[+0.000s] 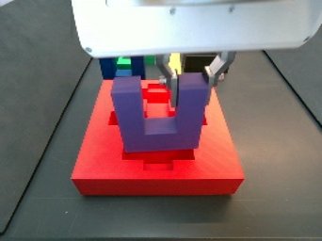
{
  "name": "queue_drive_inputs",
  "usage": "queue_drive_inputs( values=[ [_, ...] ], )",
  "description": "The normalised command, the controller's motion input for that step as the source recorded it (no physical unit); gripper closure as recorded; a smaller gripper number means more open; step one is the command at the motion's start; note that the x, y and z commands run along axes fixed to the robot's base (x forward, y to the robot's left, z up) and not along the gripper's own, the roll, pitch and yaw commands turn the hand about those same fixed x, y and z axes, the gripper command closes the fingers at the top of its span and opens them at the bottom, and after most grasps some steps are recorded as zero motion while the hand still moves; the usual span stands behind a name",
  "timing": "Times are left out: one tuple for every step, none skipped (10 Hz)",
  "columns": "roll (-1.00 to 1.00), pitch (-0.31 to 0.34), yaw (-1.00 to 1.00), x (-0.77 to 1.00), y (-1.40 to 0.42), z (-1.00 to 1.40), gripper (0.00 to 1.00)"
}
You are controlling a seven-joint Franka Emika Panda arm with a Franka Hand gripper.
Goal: Pick up the purple object. Move up. Place the purple object on the fixture. Regrasp the purple object. Move to above the board. Insert the purple object.
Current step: Insert the purple object.
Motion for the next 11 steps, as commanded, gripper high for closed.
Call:
queue_drive_inputs(
  values=[
    [0.09,0.000,0.00,0.00,-0.05,-0.26,1.00],
    [0.08,0.000,0.00,-0.01,-0.05,-0.25,1.00],
    [0.06,-0.006,0.00,0.00,-0.06,-0.24,1.00],
    [0.06,-0.004,0.00,0.00,-0.05,-0.23,1.00],
    [0.05,-0.003,0.00,0.00,-0.04,-0.22,1.00],
    [0.00,-0.024,0.00,0.00,-0.06,-0.21,1.00],
    [0.00,-0.027,-0.01,0.00,-0.06,-0.19,1.00],
    [0.03,-0.019,-0.05,0.02,-0.03,-0.21,1.00],
    [0.05,-0.041,-0.06,0.00,-0.03,-0.30,1.00],
    [0.07,-0.041,-0.07,0.00,-0.02,-0.35,1.00],
    [0.09,-0.027,-0.08,0.00,-0.02,-0.37,1.00]
  ],
)
